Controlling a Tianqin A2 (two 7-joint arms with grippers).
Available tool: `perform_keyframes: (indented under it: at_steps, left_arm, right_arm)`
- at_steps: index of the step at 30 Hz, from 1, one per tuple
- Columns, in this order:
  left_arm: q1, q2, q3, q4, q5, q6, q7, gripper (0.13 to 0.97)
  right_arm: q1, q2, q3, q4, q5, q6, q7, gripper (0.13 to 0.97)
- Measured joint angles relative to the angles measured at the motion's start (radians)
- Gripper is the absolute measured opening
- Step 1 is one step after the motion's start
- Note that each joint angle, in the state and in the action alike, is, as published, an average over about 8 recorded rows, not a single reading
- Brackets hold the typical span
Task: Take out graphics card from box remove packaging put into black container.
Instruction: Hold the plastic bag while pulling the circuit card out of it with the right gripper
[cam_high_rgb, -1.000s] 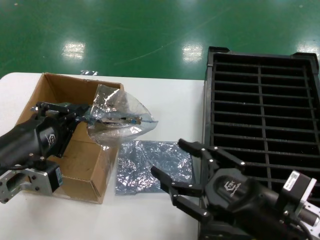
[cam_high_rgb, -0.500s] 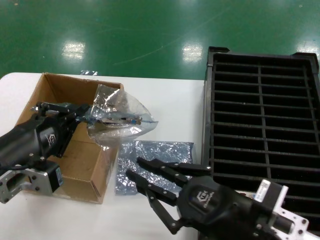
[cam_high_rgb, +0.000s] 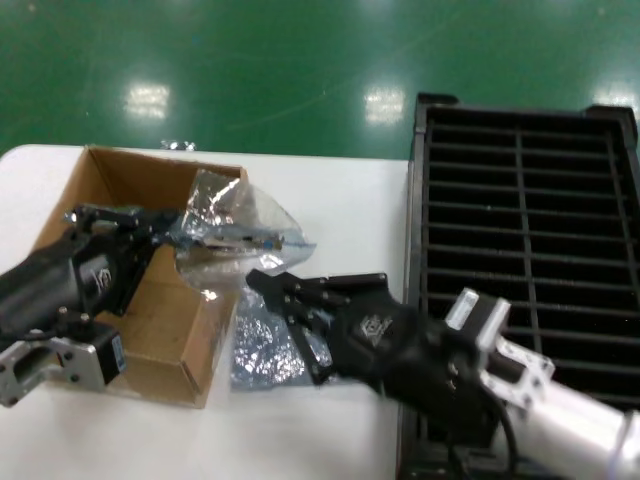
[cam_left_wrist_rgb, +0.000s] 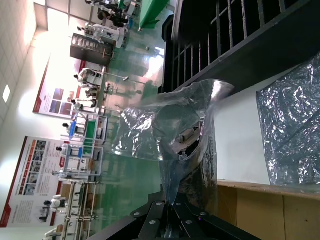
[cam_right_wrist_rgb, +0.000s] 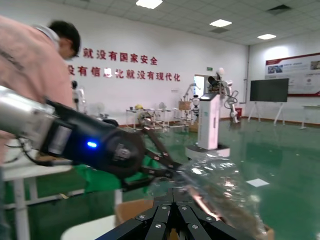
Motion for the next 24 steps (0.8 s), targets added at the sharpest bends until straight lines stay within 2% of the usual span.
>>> perform_keyframes:
  at_steps: [6,12,24]
  left_arm:
    - [0.0,0.0,0.0,0.0,0.0,0.0,0.0,0.139]
    - [0.0,0.0,0.0,0.0,0.0,0.0,0.0,0.139]
    - [0.0,0.0,0.0,0.0,0.0,0.0,0.0,0.139]
  right_arm:
    - [0.102,-0.071,-0.036,-0.143,-0.074,0.021,-0.005,0.137]
    - [0.169,-0.144,-0.06,-0.265,-0.13,0.044,-0.063,0.133]
    - [0.224,-0.217,-0.047,-0.366,-0.141,0.058,-0.181,0.133]
